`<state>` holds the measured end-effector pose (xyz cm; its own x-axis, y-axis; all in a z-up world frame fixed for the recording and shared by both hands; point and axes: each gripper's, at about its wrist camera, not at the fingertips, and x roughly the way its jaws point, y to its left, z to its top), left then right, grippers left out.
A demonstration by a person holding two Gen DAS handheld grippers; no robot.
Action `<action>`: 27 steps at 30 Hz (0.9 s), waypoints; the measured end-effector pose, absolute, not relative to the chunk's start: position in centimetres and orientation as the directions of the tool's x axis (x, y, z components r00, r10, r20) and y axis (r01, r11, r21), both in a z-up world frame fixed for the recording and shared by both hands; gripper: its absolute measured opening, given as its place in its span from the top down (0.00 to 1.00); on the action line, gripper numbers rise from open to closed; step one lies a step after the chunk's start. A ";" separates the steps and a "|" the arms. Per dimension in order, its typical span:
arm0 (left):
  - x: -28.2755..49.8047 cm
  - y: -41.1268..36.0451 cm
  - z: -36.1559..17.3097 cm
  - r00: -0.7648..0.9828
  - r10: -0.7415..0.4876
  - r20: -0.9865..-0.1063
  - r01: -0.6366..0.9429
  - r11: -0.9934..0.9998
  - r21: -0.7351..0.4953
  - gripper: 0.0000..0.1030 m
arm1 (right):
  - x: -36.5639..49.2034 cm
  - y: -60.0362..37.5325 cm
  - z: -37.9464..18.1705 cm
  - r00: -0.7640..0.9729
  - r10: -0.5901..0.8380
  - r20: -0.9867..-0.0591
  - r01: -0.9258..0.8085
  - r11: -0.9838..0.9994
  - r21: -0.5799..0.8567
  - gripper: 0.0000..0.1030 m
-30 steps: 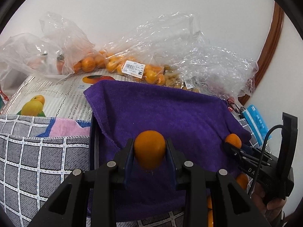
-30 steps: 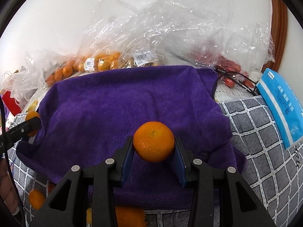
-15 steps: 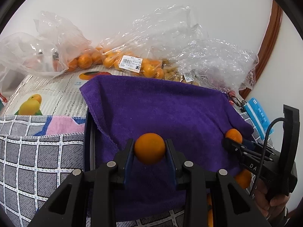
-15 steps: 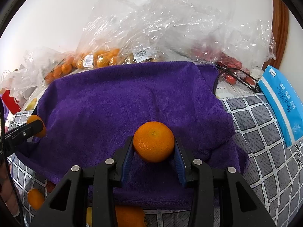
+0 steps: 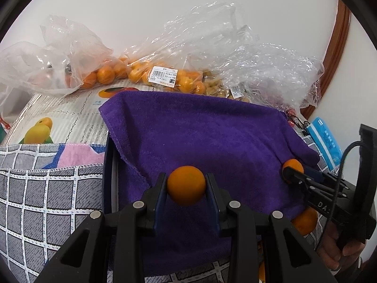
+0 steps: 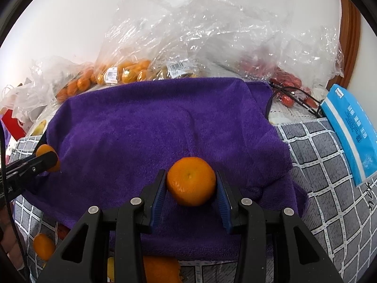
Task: Organize fruits
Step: 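Lower and open the left gripper onto the purple towel while the right gripper releases the mandarin there, then withdraw both tools from the towel back toward the fruit cluster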
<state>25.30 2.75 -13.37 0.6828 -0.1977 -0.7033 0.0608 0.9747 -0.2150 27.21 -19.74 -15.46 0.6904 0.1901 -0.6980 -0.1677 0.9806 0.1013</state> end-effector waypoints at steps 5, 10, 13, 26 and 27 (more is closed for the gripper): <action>25.4 3.0 -13.4 0.681 -0.200 -0.705 0.054 0.973 -0.224 0.71 | 26.8 -19.7 -15.0 0.708 0.197 -0.678 -0.173 0.979 0.103 0.52; 25.1 3.0 -13.0 0.693 -0.204 -0.692 0.057 0.972 -0.230 0.70 | 26.5 -19.9 -14.5 0.722 0.202 -0.661 -0.169 0.979 0.115 0.49; 24.9 3.2 -12.6 0.701 -0.215 -0.680 0.061 0.968 -0.243 0.68 | 26.4 -20.0 -14.4 0.734 0.191 -0.652 -0.159 0.981 0.108 0.48; 23.3 4.3 -10.1 0.786 -0.211 -0.581 0.056 0.960 -0.273 0.61 | 25.5 -20.4 -13.5 0.787 0.162 -0.596 -0.137 0.987 0.088 0.48; 23.2 4.3 -10.0 0.792 -0.206 -0.574 0.051 0.960 -0.274 0.61 | 25.4 -20.4 -13.3 0.792 0.164 -0.587 -0.139 0.986 0.089 0.48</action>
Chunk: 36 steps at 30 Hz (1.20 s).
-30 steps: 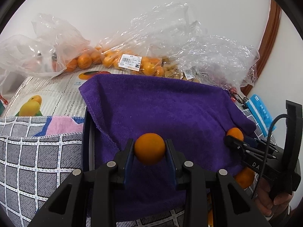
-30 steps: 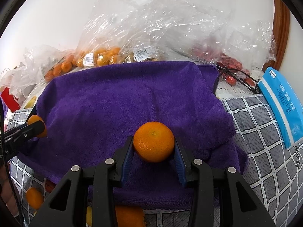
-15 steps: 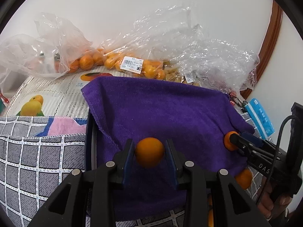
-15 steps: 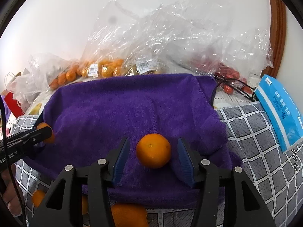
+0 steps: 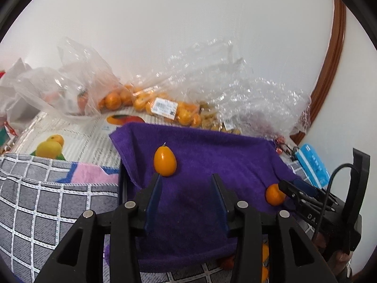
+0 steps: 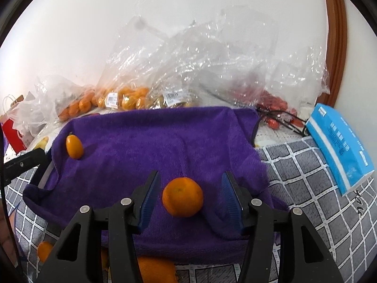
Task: Organize fruits
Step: 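Withdraw both tools from the towel back toward the fruit cluster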
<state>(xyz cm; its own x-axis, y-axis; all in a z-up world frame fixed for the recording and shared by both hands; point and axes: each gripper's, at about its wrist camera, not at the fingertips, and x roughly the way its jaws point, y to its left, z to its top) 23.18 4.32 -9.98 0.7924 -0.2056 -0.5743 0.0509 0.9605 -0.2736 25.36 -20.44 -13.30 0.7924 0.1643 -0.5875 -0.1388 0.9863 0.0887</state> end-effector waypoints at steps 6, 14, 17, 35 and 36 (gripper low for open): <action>23.0 4.4 -9.6 0.814 -0.183 -0.552 0.037 0.964 -0.264 0.61 | 24.9 -20.1 -12.0 0.793 0.198 -0.576 -0.150 0.980 0.130 0.48; 22.7 3.6 -9.6 0.816 -0.173 -0.552 0.048 0.971 -0.233 0.61 | 21.9 -19.6 -10.0 0.812 0.139 -0.567 -0.122 0.990 0.068 0.48; 22.3 3.3 -9.2 0.827 -0.172 -0.535 0.054 0.972 -0.230 0.61 | 20.5 -20.1 -9.8 0.807 0.140 -0.574 -0.117 0.990 0.078 0.48; 17.5 5.1 -6.9 0.820 -0.142 -0.555 0.027 0.977 -0.211 0.58 | 14.5 -22.2 -13.8 0.713 0.223 -0.665 -0.118 0.973 0.199 0.48; 16.9 5.3 -7.4 0.809 -0.138 -0.571 0.021 0.978 -0.207 0.57 | 14.3 -21.9 -13.9 0.705 0.247 -0.665 -0.136 0.967 0.215 0.48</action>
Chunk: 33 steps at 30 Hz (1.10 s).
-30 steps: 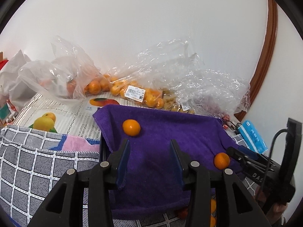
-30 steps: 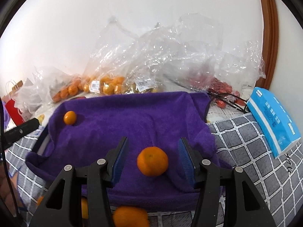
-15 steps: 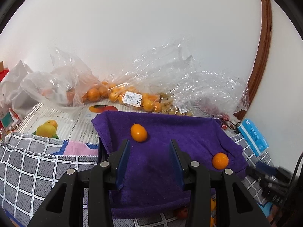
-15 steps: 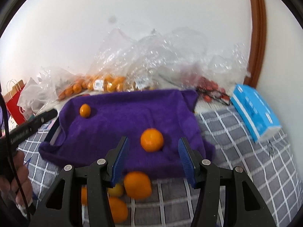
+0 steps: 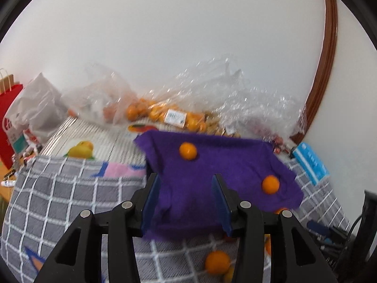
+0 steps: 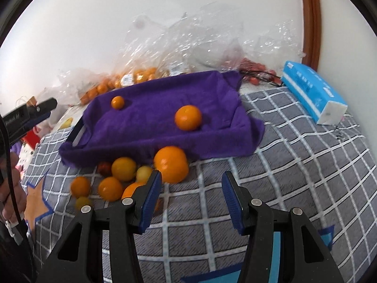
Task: Organize fruits
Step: 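Withdraw both tools from the towel back toward the fruit cluster, then close the left gripper on a round orange while the right gripper grasps another large mandarin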
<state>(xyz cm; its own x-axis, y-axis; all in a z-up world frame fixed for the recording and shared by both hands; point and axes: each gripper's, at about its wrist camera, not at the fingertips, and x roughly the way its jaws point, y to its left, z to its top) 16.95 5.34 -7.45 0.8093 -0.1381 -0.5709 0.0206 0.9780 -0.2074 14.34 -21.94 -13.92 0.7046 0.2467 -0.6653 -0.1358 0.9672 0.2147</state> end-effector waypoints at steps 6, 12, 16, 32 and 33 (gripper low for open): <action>14.6 6.4 -9.9 0.752 -0.126 -0.647 -0.017 0.977 -0.211 0.57 | 13.6 -19.1 -14.7 0.673 0.334 -0.660 -0.250 0.943 0.222 0.48; 12.4 6.9 -12.1 0.702 -0.103 -0.705 -0.032 0.984 -0.176 0.54 | 14.1 -17.1 -16.1 0.631 0.343 -0.696 -0.290 0.936 0.199 0.48; 11.8 7.1 -13.4 0.676 -0.105 -0.730 -0.044 0.982 -0.182 0.54 | 14.8 -16.8 -16.5 0.618 0.332 -0.712 -0.283 0.940 0.193 0.48; 12.8 3.6 -13.1 0.636 -0.288 -0.716 0.047 0.941 -0.336 0.55 | 13.0 -19.8 -16.0 0.712 0.220 -0.667 -0.229 0.970 0.077 0.59; 13.3 3.1 -13.1 0.629 -0.302 -0.716 0.054 0.936 -0.348 0.55 | 13.0 -20.2 -16.1 0.712 0.228 -0.664 -0.228 0.970 0.089 0.59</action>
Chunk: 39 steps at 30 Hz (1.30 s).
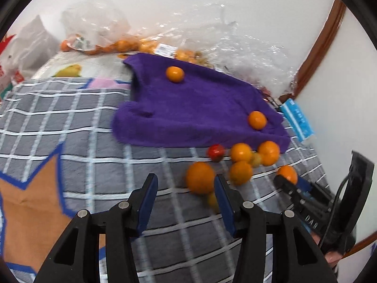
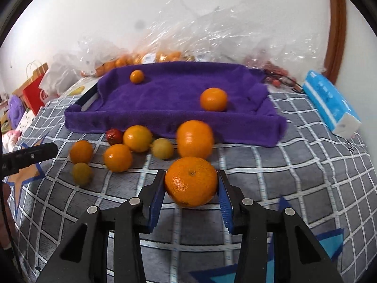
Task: Organize fruits
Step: 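Close the left gripper on a round orange while the right gripper grasps another large mandarin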
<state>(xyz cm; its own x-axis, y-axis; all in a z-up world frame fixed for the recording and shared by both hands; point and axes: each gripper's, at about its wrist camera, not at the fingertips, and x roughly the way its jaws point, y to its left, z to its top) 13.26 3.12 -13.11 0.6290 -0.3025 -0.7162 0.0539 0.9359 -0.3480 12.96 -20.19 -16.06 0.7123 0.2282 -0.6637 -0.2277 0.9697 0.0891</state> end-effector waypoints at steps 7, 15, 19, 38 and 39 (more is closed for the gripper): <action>15.2 0.9 -14.1 0.593 -0.294 -0.749 0.052 0.943 -0.329 0.62 | 12.8 -20.5 -16.1 0.705 0.278 -0.652 -0.268 0.956 0.118 0.59; 14.9 2.6 -13.9 0.614 -0.265 -0.743 0.026 0.948 -0.316 0.71 | 13.0 -20.7 -16.2 0.699 0.298 -0.651 -0.273 0.951 0.143 0.59; 13.8 4.7 -13.6 0.636 -0.129 -0.761 -0.044 0.978 -0.202 0.71 | 13.2 -20.6 -16.2 0.691 0.296 -0.660 -0.272 0.952 0.142 0.59; 13.4 6.4 -15.3 0.662 -0.146 -0.735 -0.055 0.969 -0.241 0.71 | 14.2 -19.6 -17.3 0.642 0.254 -0.723 -0.262 0.959 0.104 0.58; 13.4 6.3 -15.3 0.662 -0.145 -0.736 -0.056 0.969 -0.240 0.71 | 14.2 -19.6 -17.3 0.642 0.256 -0.723 -0.263 0.959 0.106 0.58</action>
<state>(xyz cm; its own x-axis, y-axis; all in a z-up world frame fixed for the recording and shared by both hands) 13.43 6.34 -15.32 0.6616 -0.1445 -0.7358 -0.0557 0.9691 -0.2404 14.25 -19.58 -17.25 0.6418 0.2556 -0.7230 -0.2629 0.9590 0.1056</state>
